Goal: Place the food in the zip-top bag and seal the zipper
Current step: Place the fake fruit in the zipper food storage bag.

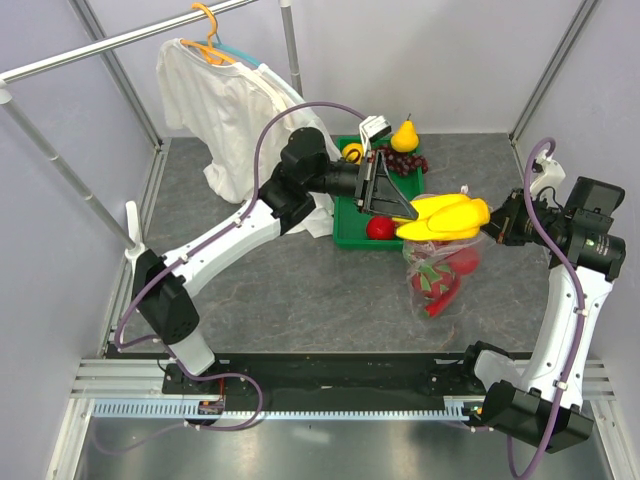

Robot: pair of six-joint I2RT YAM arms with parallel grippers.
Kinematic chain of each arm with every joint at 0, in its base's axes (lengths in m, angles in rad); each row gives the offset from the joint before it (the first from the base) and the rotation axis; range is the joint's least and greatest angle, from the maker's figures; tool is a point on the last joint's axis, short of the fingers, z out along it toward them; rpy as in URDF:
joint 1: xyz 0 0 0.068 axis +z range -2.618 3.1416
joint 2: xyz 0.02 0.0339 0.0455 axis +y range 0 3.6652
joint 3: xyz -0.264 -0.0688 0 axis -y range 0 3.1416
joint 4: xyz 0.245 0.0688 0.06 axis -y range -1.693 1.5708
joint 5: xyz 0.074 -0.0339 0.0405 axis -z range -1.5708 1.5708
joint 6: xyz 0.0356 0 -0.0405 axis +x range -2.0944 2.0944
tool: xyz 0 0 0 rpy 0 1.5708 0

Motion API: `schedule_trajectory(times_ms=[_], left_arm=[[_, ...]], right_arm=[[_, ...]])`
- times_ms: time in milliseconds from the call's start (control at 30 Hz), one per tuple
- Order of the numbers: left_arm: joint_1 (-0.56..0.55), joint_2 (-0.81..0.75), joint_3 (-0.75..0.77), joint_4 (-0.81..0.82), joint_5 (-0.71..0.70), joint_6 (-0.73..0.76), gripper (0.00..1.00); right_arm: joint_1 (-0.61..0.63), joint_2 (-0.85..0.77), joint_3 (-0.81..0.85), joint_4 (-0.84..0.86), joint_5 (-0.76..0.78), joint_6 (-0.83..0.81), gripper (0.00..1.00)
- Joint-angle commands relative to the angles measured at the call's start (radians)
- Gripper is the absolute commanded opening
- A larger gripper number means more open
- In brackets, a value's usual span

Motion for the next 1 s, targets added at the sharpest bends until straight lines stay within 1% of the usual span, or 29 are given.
schedule_trajectory(times_ms=[0,167,367,433,467,500,767,833,900,967], left_arm=[[0.008,0.001,0.056,0.023,-0.083,-0.026,0.02],[0.006,0.040,0.075,-0.144,-0.137,-0.027,0.02],[0.002,0.033,0.007,-0.180,-0.176,-0.046,0.02],[0.000,0.040,0.006,-0.224,-0.196,-0.045,0.02],[0.002,0.045,0.013,-0.249,-0.224,-0.044,0.02],[0.002,0.063,0.041,-0.329,-0.242,-0.039,0.02],[-0.026,0.129,0.167,-0.480,-0.356,-0.052,0.02],[-0.043,0.133,0.190,-0.508,-0.368,-0.039,0.02],[-0.057,0.133,0.195,-0.507,-0.382,-0.021,0.07],[-0.055,0.140,0.201,-0.438,-0.371,-0.012,0.09]], right_arm=[[-0.004,-0.023,0.058,0.015,-0.026,-0.026,0.00],[-0.004,-0.026,0.073,0.013,-0.019,-0.031,0.00],[-0.004,-0.026,0.070,0.015,-0.038,-0.029,0.00],[-0.004,-0.025,0.068,0.016,-0.042,-0.031,0.00],[-0.004,-0.026,0.067,0.016,-0.045,-0.031,0.00],[-0.004,-0.026,0.067,0.016,-0.045,-0.031,0.00],[-0.004,-0.028,0.064,0.010,-0.061,-0.045,0.00],[-0.004,-0.028,0.062,0.010,-0.073,-0.048,0.00],[-0.004,-0.028,0.058,0.009,-0.093,-0.049,0.00],[-0.004,-0.029,0.052,0.009,-0.105,-0.051,0.00]])
